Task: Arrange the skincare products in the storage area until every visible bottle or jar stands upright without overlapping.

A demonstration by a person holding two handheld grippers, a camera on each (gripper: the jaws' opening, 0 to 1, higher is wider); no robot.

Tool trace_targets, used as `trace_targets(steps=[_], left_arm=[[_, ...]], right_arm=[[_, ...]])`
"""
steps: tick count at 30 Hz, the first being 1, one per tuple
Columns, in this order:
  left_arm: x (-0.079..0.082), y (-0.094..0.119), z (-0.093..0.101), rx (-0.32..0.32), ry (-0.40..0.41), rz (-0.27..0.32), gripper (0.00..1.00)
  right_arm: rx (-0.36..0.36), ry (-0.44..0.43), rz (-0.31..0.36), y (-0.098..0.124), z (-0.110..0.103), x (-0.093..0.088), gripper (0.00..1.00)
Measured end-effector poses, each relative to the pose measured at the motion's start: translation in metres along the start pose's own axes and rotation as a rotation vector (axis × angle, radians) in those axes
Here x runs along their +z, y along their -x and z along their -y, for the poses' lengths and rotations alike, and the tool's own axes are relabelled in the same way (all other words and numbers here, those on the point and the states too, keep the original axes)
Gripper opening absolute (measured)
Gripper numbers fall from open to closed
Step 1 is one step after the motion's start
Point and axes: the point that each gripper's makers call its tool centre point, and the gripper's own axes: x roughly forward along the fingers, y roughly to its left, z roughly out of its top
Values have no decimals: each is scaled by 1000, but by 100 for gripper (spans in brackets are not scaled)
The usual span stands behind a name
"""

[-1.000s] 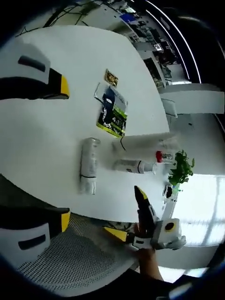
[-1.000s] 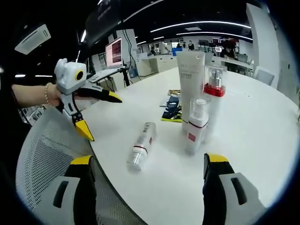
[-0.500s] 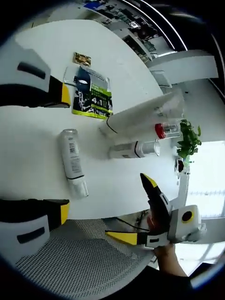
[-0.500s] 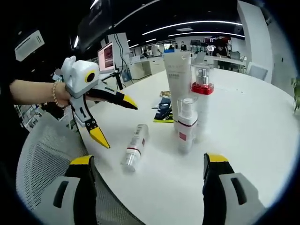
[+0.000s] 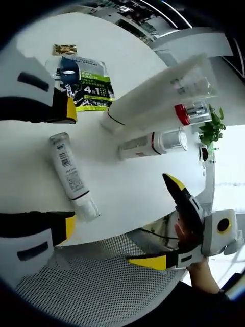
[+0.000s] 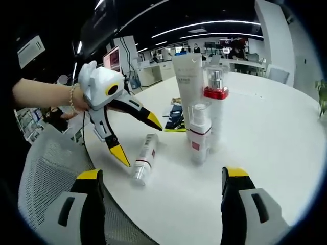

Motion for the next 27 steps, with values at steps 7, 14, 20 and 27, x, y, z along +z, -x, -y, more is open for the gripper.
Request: trace_targets(steps=[7, 14, 20, 27], left_arm=[[-3, -8, 0, -11, -6, -14, 55], [-8, -15, 1, -11, 24, -40, 37], [-9, -14, 6, -19, 64, -52, 26], [-9, -13, 7, -17, 119, -51, 25]], right_arm=[[-6, -13, 0, 0, 1, -1, 95], [-6, -22, -2, 0, 2, -2, 95], [-3, -23, -4, 0, 2, -2, 95], [-2, -21, -4, 0, 2, -2, 95]])
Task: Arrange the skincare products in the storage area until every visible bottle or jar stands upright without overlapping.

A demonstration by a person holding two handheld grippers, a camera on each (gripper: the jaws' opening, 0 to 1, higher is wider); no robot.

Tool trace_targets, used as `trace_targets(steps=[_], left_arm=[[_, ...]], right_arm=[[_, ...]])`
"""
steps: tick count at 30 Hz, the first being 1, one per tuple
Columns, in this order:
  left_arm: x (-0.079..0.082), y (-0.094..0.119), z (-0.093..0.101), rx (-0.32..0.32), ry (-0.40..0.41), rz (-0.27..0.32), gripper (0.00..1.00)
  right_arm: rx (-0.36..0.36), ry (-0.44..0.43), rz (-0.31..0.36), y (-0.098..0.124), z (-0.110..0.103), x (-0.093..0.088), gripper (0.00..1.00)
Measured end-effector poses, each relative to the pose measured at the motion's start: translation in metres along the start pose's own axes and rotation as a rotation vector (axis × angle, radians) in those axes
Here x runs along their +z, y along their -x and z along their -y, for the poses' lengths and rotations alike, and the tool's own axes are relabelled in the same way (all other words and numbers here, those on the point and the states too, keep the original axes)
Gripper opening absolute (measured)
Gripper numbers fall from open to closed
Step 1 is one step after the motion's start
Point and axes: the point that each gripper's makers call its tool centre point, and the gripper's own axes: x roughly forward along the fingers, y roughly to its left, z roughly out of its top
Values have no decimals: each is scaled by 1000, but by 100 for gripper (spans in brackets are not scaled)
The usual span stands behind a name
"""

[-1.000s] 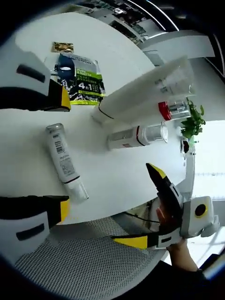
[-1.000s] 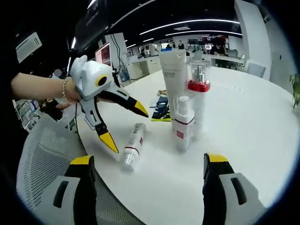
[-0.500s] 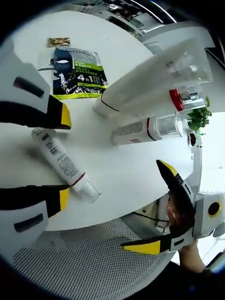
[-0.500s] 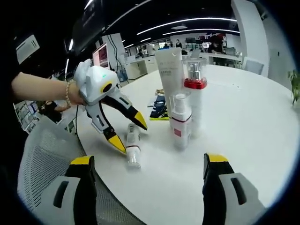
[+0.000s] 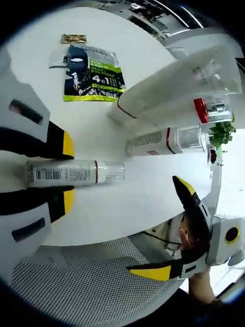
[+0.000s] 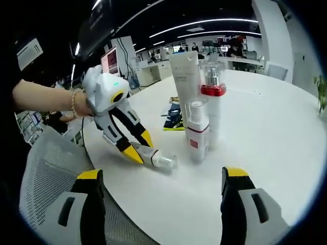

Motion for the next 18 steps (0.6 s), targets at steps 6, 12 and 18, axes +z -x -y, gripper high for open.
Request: trace_targets(steps=[6, 12, 18], left_arm=[[3, 3, 2, -8, 189, 30, 25], [9, 16, 0, 2, 234, 82, 25], [17, 30, 4, 0, 330, 158, 24]], right_arm=[[1, 0, 2, 0, -1, 1, 95], [7, 9, -3, 0, -2, 0, 95], [17, 7, 4, -1, -4, 2, 94]])
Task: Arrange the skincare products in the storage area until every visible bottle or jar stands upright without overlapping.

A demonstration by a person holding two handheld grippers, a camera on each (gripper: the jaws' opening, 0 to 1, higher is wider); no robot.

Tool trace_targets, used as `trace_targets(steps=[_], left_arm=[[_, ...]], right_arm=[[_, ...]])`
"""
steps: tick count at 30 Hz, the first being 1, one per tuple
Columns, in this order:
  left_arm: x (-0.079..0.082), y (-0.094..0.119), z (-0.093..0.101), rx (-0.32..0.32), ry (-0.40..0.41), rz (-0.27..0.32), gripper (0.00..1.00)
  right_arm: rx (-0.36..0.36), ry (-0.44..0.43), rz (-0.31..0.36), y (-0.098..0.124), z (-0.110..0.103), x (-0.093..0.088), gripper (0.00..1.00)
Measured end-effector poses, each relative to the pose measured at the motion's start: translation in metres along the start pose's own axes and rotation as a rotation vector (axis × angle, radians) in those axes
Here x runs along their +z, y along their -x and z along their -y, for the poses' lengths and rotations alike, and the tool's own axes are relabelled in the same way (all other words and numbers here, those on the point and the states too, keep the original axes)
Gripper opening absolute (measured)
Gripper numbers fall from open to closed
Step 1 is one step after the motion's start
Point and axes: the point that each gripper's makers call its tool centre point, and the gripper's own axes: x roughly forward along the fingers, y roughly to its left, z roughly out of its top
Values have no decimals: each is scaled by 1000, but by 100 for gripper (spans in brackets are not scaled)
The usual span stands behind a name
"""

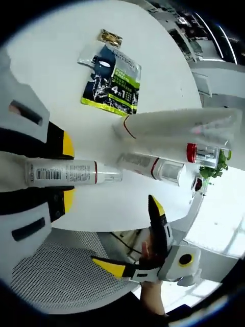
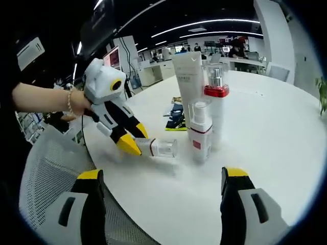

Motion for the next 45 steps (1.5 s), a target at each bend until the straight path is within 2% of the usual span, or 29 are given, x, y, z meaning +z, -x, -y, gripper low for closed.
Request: trace_targets(steps=[2, 4, 8, 10, 12, 16, 18, 24, 28, 30, 33, 39, 45], left_arm=[[5, 5, 4, -16, 47, 43, 25], [12, 8, 18, -32, 80, 84, 25], [18, 19, 22, -51, 116, 142, 25], [19, 23, 19, -62, 144, 171, 25], [27, 28, 27, -77, 177, 205, 25], [42, 43, 42, -150, 246, 294, 25], [49, 48, 45, -163, 298, 330, 25], [64, 60, 55, -209, 313, 403, 25], [78, 71, 67, -276, 368, 470, 25], [82, 74, 72, -295, 380, 487, 25], [89, 81, 86, -339, 391, 516, 25], [101, 93, 108, -421, 425, 571, 25], [111, 99, 118, -462, 453, 613, 25]], right_arm=[[2, 1, 7, 0, -1, 2, 93], [6, -1, 19, 1, -2, 4, 93], [23, -10, 39, 3, -5, 8, 91], [39, -18, 62, 4, -7, 12, 88], [56, -33, 78, 4, -9, 15, 86], [113, -78, 149, 7, -17, 28, 83], [147, -92, 171, 9, -20, 33, 78], [252, -161, 267, 24, -39, 56, 65], [335, -235, 350, 37, -51, 79, 52], [366, -279, 407, 43, -52, 93, 47], [399, -332, 474, 50, -52, 111, 46], [458, -399, 533, 51, -59, 130, 41], [524, -451, 569, 54, -70, 143, 27]])
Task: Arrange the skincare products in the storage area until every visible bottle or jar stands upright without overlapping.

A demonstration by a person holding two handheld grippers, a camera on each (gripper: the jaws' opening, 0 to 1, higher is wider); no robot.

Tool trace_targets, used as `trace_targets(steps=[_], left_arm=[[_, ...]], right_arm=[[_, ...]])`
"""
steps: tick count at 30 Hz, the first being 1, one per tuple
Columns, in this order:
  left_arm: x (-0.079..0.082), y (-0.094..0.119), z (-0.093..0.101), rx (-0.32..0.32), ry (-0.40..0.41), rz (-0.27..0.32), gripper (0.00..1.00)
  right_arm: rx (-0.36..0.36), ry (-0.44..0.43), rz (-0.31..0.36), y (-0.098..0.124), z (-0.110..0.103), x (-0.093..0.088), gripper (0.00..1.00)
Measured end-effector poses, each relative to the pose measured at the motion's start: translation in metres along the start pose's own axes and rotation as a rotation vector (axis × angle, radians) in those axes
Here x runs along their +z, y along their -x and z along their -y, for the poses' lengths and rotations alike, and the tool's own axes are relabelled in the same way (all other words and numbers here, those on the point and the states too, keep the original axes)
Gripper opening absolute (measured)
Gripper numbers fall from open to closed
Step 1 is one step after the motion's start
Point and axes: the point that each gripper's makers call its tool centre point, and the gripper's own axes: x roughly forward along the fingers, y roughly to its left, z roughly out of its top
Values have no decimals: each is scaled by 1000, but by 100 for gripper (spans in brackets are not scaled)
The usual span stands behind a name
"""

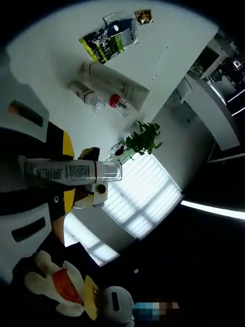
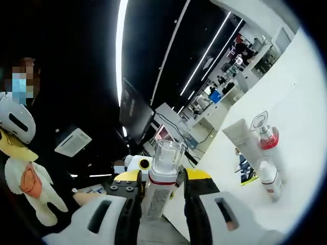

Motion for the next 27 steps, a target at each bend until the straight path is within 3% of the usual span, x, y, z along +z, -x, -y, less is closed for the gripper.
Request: trace_targets(steps=[1, 9, 12, 14, 16, 18, 21, 24, 27], left_arm=[[0, -1, 2, -5, 2, 1, 25], [7, -1, 11, -18, -15, 22, 25], [17, 2, 2, 76, -151, 30, 25], [19, 4, -5, 188, -286, -20, 26], [19, 4, -7, 242, -368, -56, 24], [24, 3, -8, 315, -448, -51, 25], [30, 3, -9, 417, -547, -52, 26], [22, 1, -14, 533, -704, -144, 24], [24, -1, -13, 622, -790, -149, 23]], right_arm=[[11, 0, -4, -1, -2, 0, 23], [-4, -32, 33, -3, -10, 9, 20], [-63, -5, 14, -2, -5, 10, 20], [-169, 48, -6, -2, 7, 12, 20], [-218, 87, -3, -1, 10, 15, 19], [-265, 111, 2, 0, 13, 19, 19], [-320, 122, 23, 2, 15, 26, 19], [-313, 103, 67, -1, 9, 35, 19], [-348, 164, 46, -5, 9, 34, 19]])
